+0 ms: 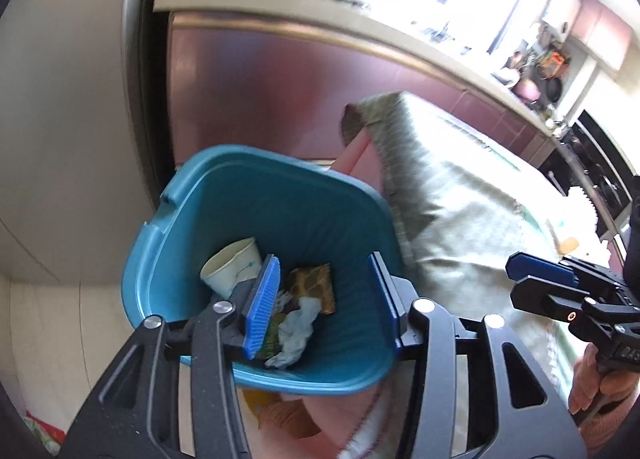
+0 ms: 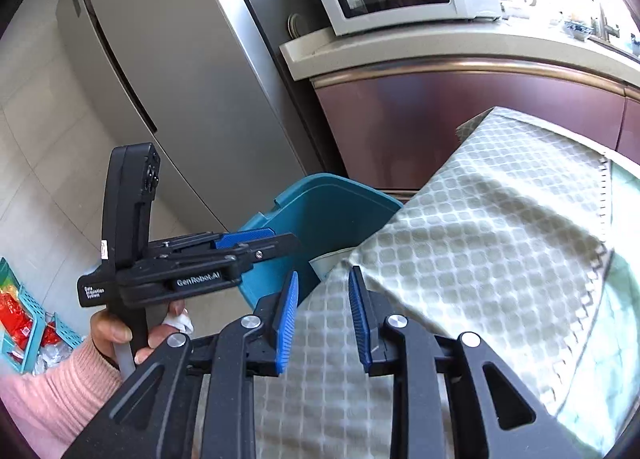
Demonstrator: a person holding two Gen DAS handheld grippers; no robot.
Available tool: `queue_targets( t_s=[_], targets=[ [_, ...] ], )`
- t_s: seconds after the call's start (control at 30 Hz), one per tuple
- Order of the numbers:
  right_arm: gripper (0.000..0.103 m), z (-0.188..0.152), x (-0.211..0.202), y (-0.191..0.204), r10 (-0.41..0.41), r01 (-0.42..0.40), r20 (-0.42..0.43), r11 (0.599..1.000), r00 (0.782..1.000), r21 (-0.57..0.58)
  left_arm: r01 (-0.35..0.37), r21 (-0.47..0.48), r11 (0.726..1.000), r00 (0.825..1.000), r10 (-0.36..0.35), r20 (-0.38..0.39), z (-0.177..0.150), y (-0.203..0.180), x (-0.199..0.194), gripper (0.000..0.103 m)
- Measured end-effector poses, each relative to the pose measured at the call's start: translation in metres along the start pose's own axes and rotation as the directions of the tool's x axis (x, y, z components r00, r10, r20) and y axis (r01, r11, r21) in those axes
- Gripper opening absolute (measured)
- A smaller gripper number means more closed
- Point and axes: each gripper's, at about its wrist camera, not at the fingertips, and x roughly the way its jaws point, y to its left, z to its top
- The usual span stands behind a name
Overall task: Collect trash
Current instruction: 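Move both tools back over the orange peel and clear wrapper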
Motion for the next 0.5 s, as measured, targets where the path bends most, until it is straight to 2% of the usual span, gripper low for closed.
queue_targets(
  t_s=[0.13, 0.27, 0.5],
  targets=[
    [0.030, -0.014, -0.041, -0.011, -0.014, 0.013, 0.063, 1.000, 0.998, 0.029, 0.047, 0.060, 0.997, 0.997, -0.050, 0.050, 0.001, -0.030, -0.021, 0.048],
    [0.030, -0.032, -0.085, -0.030, -0.071, 0.061, 0.133, 0.995, 0.989, 0.083, 0.109, 0.127, 0.986, 0.991, -0.118, 0.067, 0.001, -0.069, -0.031, 0.049],
    [0.031, -0.073, -0.156, -0.074, -0.242, 0.193, 0.216, 0.955, 0.946, 0.223, 0.231, 0.229, 0.945, 0.970, -0.243, 0.024, -0.008, -0.144, -0.029, 0.050]
  ],
)
